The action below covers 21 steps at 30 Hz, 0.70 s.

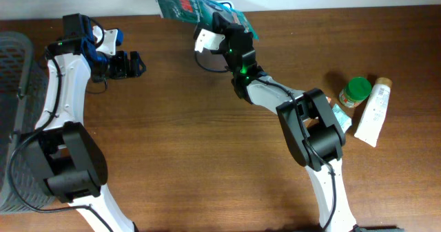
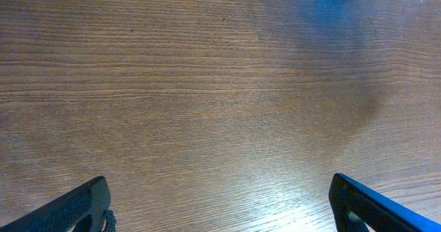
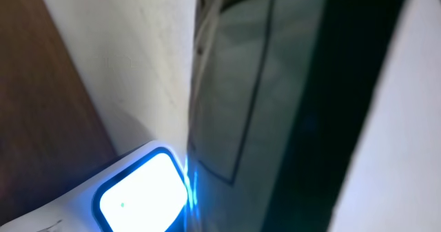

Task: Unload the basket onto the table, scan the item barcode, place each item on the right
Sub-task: 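Hold the gloves pack against the scanner window with the right gripper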

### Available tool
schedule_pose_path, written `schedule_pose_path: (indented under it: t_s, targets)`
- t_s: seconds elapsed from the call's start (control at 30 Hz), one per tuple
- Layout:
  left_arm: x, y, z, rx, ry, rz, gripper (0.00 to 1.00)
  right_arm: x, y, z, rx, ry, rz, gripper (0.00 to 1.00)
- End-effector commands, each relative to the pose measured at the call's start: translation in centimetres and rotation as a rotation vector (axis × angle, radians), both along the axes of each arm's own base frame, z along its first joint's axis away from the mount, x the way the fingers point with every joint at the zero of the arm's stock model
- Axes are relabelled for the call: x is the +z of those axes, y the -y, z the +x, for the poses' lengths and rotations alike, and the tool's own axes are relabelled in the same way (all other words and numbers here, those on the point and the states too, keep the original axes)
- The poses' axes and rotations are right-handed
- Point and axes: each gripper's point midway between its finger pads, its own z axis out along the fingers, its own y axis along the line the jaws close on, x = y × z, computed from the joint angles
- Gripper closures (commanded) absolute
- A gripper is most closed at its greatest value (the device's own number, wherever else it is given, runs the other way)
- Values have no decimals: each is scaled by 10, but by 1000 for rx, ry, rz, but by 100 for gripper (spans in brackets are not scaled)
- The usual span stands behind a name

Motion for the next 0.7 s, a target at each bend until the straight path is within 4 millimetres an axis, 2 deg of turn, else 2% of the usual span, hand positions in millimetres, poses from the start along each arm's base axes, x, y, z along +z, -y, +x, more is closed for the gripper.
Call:
schedule_pose_path:
  t_s: [0.0, 0.57, 0.67]
  targets:
    - [8, -2, 4, -5, 25, 8, 1, 5, -2, 1, -2, 7, 0, 96]
    - [8, -2, 4, -6, 25, 8, 1, 5, 1, 2, -19, 7, 1, 96]
    - [8, -2, 4, -5, 25, 8, 1, 16, 7, 4, -59, 28, 74, 96]
